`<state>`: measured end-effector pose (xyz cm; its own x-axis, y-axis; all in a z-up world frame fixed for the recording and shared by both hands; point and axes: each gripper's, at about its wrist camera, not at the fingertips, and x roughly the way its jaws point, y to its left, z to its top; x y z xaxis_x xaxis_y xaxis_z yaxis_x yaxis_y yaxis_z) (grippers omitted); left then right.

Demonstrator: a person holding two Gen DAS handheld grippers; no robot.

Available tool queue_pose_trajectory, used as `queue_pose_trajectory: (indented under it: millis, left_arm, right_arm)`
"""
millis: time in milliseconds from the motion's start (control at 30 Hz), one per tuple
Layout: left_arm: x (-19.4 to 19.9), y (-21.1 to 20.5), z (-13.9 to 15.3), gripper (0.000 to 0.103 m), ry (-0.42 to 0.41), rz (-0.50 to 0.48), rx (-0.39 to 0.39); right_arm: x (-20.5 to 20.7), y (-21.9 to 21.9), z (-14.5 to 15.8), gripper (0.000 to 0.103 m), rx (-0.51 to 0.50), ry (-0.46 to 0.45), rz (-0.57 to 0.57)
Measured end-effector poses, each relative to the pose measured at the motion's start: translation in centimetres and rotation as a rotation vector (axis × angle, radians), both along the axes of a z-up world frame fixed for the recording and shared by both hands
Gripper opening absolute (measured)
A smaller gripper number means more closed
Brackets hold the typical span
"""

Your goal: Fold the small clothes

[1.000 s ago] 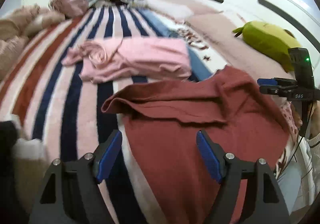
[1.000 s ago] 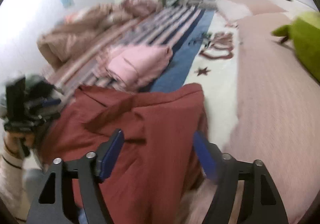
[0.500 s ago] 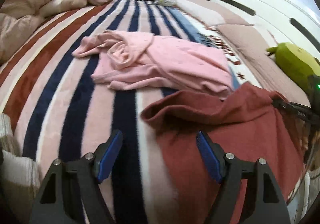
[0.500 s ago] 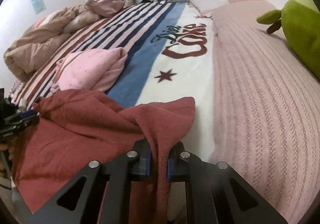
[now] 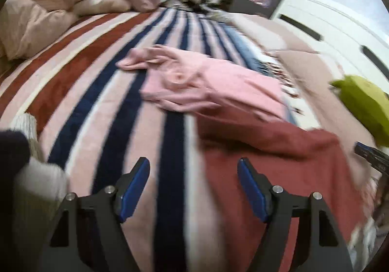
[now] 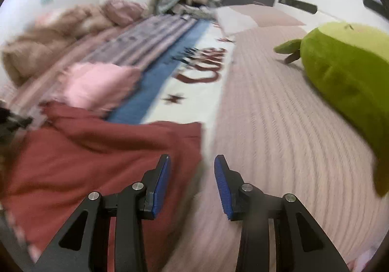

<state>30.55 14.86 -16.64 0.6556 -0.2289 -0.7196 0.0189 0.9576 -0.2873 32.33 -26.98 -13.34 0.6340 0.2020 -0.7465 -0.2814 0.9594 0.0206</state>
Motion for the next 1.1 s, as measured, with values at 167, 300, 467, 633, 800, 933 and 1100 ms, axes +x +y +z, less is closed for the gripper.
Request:
queue_pose_trajectory:
  millis: [167,300,467,633,800,933,1100]
  left_arm:
    - [-5.4,-3.3,0.3,0.077,0.028,-0.13,-0.043]
    - [-11.0,-3.7,0.3,0.077,0.02,-0.126,-0.094]
    - [-16.8,-3.1,-1.4,0.081,0.04,-0.05,-0.19]
    - [-18.4,-3.7,-3.6,0.081,0.05,-0.054,-0.387]
    - [-16.3,-5.4,-4.3,0.081,-0.007,-0.048,-0.476]
    - [-13.2,-6.0,-4.2,0.073,-0.066,0.026,-0.475]
    - [-10.7,-5.4,-5.3,0.007,-0.061,0.111,-0.533]
  right_arm:
    - [-6.3,1.5,0.6,0.031,0.175,0.031,0.161]
    - [-10.9,4.4,-0.2,0.015,0.239,0.045,0.273]
    - [-15.3,8.4,-2.1,0.006,0.251,0.019,0.342]
    - [-16.6,10.8,-4.5,0.006,0.263,0.061,0.365]
    - [-15.6,10.9,-7.8,0.003,0.18,0.157,0.299]
    - [-15.8,10.3,-7.0,0.003,0.23,0.15,0.287]
    - [-15.8,10.2,-5.0,0.003,0.275,0.083,0.282]
